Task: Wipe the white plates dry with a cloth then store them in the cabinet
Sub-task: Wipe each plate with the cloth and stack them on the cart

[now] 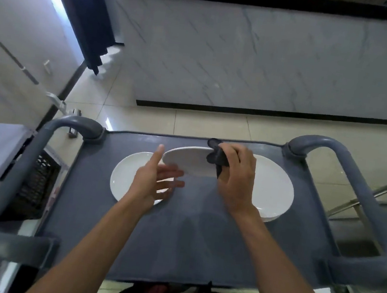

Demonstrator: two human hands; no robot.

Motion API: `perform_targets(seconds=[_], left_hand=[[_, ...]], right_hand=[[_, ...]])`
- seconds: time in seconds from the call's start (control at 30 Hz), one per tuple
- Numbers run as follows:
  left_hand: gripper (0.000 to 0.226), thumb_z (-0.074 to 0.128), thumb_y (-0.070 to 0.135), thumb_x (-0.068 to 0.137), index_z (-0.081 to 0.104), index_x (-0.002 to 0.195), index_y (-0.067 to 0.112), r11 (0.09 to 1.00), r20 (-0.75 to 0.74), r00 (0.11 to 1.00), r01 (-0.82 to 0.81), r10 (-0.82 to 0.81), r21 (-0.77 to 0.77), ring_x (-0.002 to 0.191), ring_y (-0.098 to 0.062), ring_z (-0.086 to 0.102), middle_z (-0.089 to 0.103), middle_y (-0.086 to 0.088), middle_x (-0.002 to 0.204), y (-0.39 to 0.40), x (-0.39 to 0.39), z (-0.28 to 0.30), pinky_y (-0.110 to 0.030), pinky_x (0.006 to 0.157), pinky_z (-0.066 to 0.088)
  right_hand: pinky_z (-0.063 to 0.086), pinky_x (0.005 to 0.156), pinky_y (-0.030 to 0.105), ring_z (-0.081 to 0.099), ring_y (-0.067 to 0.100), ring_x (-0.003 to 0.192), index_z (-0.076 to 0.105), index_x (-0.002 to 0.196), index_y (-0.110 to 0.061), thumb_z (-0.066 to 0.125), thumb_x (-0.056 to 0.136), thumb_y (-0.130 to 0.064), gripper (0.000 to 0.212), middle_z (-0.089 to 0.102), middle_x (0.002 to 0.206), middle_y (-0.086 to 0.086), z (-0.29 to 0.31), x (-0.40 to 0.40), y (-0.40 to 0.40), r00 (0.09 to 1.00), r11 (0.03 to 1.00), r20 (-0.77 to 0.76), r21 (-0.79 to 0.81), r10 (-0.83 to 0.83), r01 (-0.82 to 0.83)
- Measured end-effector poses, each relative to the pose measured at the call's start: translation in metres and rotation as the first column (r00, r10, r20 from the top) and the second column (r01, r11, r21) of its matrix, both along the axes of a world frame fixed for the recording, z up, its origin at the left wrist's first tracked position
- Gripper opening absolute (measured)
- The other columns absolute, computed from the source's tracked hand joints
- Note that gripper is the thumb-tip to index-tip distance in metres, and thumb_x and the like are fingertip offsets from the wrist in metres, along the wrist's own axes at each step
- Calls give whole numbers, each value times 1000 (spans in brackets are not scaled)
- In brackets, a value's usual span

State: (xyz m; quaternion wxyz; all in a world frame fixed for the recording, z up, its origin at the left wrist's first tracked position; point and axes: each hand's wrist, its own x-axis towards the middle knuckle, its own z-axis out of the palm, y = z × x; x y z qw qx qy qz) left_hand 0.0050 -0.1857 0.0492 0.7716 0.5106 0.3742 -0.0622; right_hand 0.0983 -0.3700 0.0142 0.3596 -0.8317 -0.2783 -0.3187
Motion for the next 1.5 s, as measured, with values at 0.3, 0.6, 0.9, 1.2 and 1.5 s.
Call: perform_targets(seconds=[0.3, 0.6, 0.9, 1.2, 1.5], left_hand=[[9, 47, 2, 99, 55, 98, -3, 803, 75, 869, -415, 489, -427, 92, -40, 70, 65, -28, 111, -19, 17, 4, -46, 63, 63], [22, 45, 0, 103, 57, 120, -6, 866, 265, 839, -392, 475, -312, 98, -36, 71, 68, -23, 116, -29, 5, -17, -46, 78, 63], [25, 46, -2, 101, 62, 120, -3, 909, 274, 866, -397, 417, -130, 90, -32, 70, 69, -21, 111, -36, -4, -20, -57, 99, 51], [26, 47, -1, 99, 65, 118, -2, 910, 327, 849, -391, 415, -138, 90, -30, 69, 72, -19, 105, -47, -17, -23, -42, 79, 59], [27, 48, -7, 95, 64, 115, -2, 909, 344, 844, -410, 411, -82, 88, -34, 59, 65, -24, 108, -40, -18, -24, -43, 74, 48]], right_hand=[[45, 91, 46, 57, 30, 105, 64, 119, -13, 67, 84, 9, 42, 63, 116, 12, -25, -11, -4, 977, 977, 26, -34, 212, -211], [46, 102, 47, 54, 23, 122, 59, 135, -9, 52, 92, -12, 44, 58, 133, 9, -32, -17, -21, 912, 924, -170, -19, 374, -383], [38, 90, 6, 51, -13, 111, 39, 130, -45, 63, 92, -5, 60, 52, 119, -40, -2, -28, -5, 661, 895, -614, 383, 431, -228], [30, 117, 43, 39, 16, 141, 51, 143, -21, 59, 94, -22, 49, 47, 151, -1, -13, -41, 24, 792, 924, -474, 193, 384, -331], [13, 121, 44, 12, 9, 152, 32, 153, -40, 35, 102, -43, 51, 26, 162, -11, -30, -55, 16, 822, 944, -494, -10, 281, -329]])
